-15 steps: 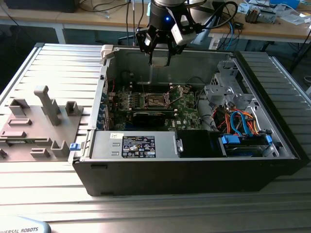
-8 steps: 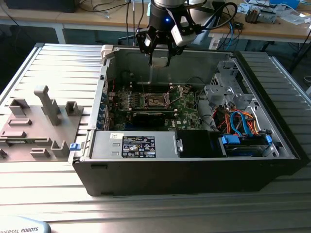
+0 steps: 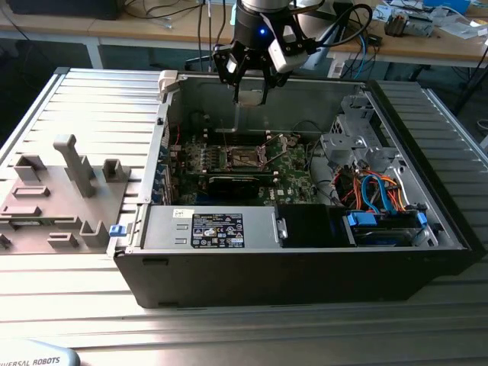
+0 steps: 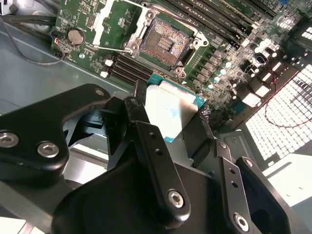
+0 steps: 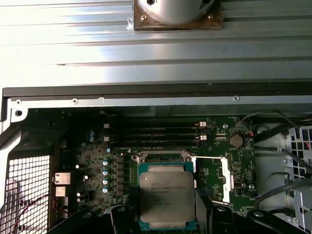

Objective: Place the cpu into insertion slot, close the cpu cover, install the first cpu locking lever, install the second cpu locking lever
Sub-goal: 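Place the cpu into insertion slot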

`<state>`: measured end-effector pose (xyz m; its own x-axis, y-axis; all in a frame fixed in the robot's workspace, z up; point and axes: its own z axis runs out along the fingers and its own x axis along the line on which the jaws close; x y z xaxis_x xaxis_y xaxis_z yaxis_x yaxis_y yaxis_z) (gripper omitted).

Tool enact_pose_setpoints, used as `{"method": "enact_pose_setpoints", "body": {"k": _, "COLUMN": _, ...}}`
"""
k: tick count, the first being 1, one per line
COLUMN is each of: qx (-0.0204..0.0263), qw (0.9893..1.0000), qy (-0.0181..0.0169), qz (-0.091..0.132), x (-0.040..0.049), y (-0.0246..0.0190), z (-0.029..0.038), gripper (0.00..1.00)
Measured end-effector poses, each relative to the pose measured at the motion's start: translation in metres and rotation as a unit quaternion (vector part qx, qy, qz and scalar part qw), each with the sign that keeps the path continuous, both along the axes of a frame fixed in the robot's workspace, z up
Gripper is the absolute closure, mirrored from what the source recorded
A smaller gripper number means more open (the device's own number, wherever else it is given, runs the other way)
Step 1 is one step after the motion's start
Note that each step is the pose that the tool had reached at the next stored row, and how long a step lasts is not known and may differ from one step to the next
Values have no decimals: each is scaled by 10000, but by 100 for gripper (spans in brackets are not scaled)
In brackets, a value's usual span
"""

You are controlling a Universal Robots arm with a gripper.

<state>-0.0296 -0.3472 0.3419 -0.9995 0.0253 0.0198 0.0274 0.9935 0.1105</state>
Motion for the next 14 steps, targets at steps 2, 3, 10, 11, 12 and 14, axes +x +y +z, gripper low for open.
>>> {"method": "enact_pose_setpoints", "body": {"k": 2, "qx": 1, "qw": 10000, "qy": 0, "qz": -43, "x": 0, "y": 0, "z": -1, "gripper": 46}}
{"method": "enact_pose_setpoints", "body": {"k": 3, "qx": 1, "qw": 10000, "qy": 0, "qz": -69, "x": 0, "y": 0, "z": -1, "gripper": 46}}
{"method": "enact_pose_setpoints", "body": {"k": 10, "qx": 1, "qw": 9994, "qy": 0, "qz": -359, "x": 0, "y": 0, "z": -2, "gripper": 46}}
{"method": "enact_pose_setpoints", "body": {"k": 11, "qx": 1, "qw": 9993, "qy": 0, "qz": -371, "x": 0, "y": 0, "z": -2, "gripper": 46}}
{"method": "enact_pose_setpoints", "body": {"k": 12, "qx": 0, "qw": 9992, "qy": 0, "qz": -389, "x": 0, "y": 0, "z": -3, "gripper": 46}}
{"method": "enact_pose_setpoints", "body": {"k": 14, "qx": 0, "qw": 9991, "qy": 0, "qz": -415, "x": 0, "y": 0, "z": -4, "gripper": 46}}
